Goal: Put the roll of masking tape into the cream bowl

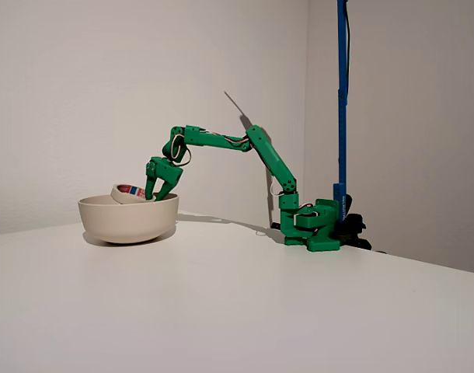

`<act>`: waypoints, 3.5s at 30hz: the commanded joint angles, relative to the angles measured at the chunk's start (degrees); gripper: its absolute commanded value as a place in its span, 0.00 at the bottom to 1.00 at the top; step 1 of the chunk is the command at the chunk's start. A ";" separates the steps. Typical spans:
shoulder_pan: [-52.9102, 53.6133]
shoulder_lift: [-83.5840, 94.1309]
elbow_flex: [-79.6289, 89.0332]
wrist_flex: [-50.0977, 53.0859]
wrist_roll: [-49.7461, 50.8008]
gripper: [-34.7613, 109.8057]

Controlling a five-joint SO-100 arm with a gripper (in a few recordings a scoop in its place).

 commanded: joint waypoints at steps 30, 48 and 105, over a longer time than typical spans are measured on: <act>2.99 10.81 -14.41 1.58 14.77 0.18; -16.26 36.21 -13.97 24.26 13.27 0.18; -57.30 131.04 112.68 2.55 -1.32 0.18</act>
